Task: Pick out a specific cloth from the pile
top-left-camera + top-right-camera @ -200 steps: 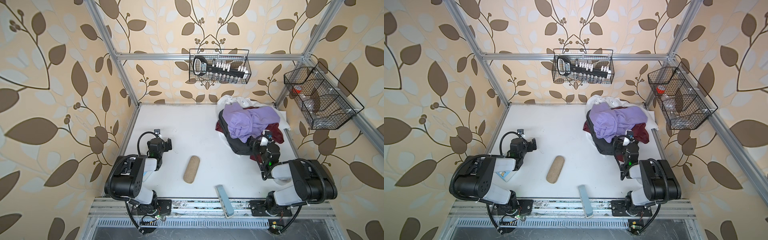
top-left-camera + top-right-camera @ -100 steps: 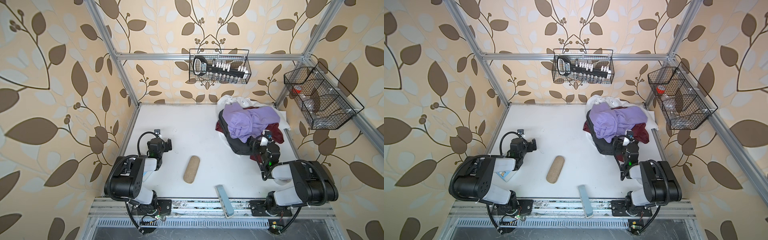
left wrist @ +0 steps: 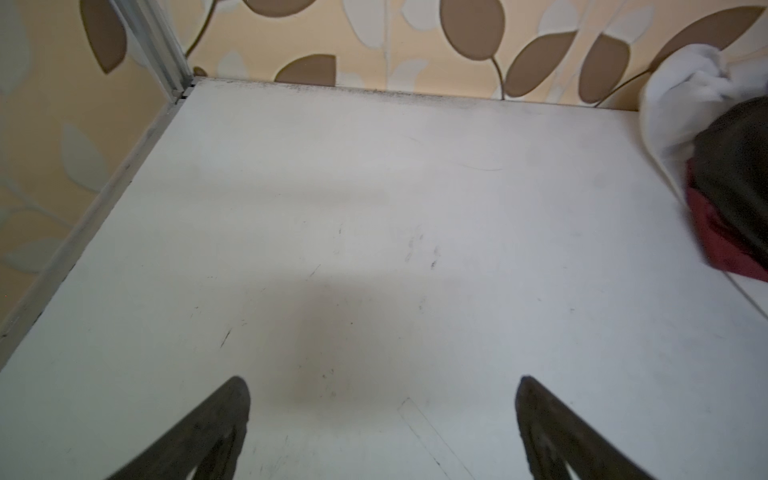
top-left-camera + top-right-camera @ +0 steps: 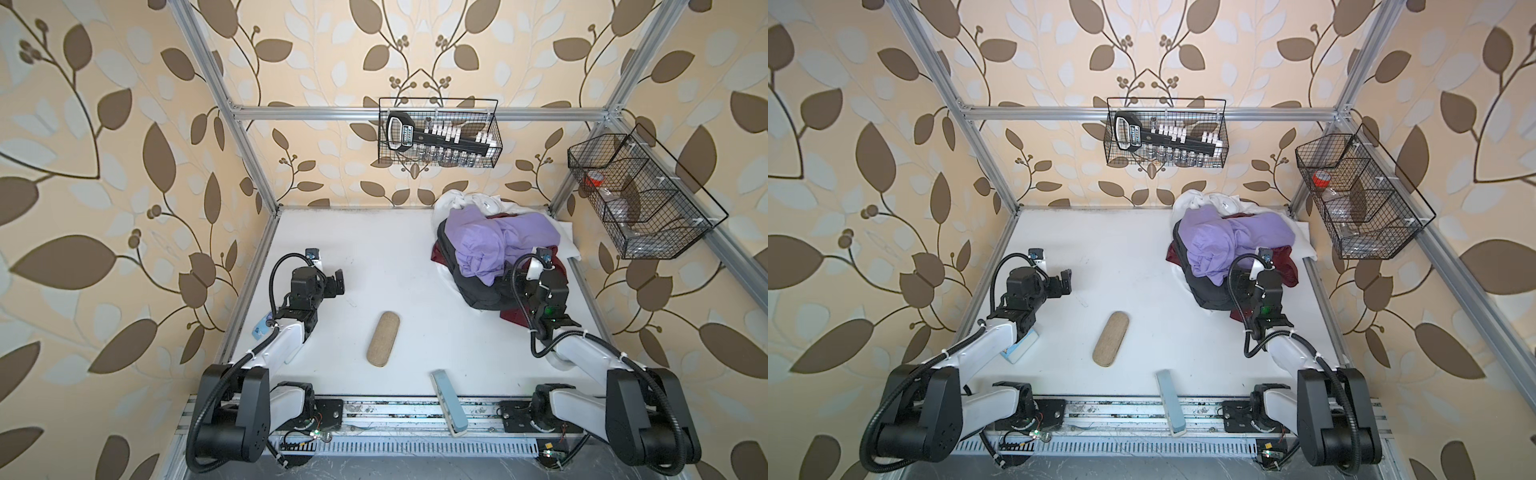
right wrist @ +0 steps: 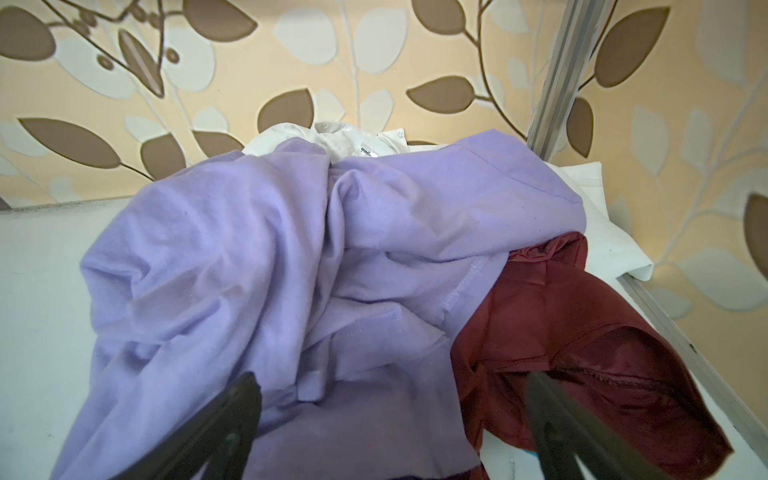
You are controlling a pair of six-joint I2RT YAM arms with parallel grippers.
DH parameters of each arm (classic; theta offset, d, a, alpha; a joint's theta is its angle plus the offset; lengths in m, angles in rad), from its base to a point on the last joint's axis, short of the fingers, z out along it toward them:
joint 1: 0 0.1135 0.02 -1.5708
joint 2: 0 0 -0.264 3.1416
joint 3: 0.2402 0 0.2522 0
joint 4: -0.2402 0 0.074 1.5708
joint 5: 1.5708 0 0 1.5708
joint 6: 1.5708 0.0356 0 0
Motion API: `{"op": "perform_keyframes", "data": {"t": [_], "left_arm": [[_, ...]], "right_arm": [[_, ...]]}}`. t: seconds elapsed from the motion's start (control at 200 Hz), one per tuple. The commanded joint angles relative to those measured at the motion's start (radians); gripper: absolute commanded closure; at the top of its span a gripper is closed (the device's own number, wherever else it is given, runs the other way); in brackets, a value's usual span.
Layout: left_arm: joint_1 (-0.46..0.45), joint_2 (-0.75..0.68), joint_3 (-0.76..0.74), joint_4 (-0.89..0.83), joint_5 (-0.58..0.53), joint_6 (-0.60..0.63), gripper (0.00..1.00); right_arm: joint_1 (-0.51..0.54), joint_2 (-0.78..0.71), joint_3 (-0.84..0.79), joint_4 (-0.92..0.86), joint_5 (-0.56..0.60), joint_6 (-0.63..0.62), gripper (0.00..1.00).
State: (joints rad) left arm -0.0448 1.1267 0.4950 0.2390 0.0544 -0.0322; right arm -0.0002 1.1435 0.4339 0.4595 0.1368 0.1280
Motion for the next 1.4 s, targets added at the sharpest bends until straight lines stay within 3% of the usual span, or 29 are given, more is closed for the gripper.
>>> {"op": "perform_keyframes", "data": {"t": [0.0,0.155,0.325,0.63,0.915,1.005,1.025,1.05,1.399], "left_arm": [[0.001,-0.09,0.062,-0.145,0.265,-0.029,0.01],[-0.023,-0.183,0.06,-0.17,0.46,-0.088,0.01],[-0.134,-0.239,0.074,-0.229,0.528,-0.024,0.01],[-0.212,-0.183,0.126,-0.294,0.737,0.043,0.01],[-0.246,-0.132,0.158,-0.366,0.825,0.102,0.01],[-0.258,-0.121,0.166,-0.387,0.835,0.117,0.01],[-0.261,-0.121,0.168,-0.39,0.838,0.119,0.01],[-0.263,-0.118,0.17,-0.394,0.841,0.122,0.01],[-0.279,-0.1,0.189,-0.435,0.832,0.154,0.01]], "right_arm": [[0.005,-0.067,0.088,-0.241,-0.031,0.039,0.0],[0.006,-0.136,0.197,-0.438,-0.094,0.042,0.01],[0.029,-0.115,0.297,-0.622,-0.222,0.05,0.05],[0.189,-0.114,0.381,-0.794,-0.222,0.033,0.07],[0.353,-0.054,0.413,-0.871,-0.181,-0.001,0.08],[0.37,-0.002,0.424,-0.885,-0.183,-0.005,0.09],[0.372,0.007,0.426,-0.886,-0.185,-0.007,0.02],[0.375,0.019,0.427,-0.887,-0.187,-0.008,0.0],[0.414,0.09,0.417,-0.855,-0.105,-0.01,0.03]]}}
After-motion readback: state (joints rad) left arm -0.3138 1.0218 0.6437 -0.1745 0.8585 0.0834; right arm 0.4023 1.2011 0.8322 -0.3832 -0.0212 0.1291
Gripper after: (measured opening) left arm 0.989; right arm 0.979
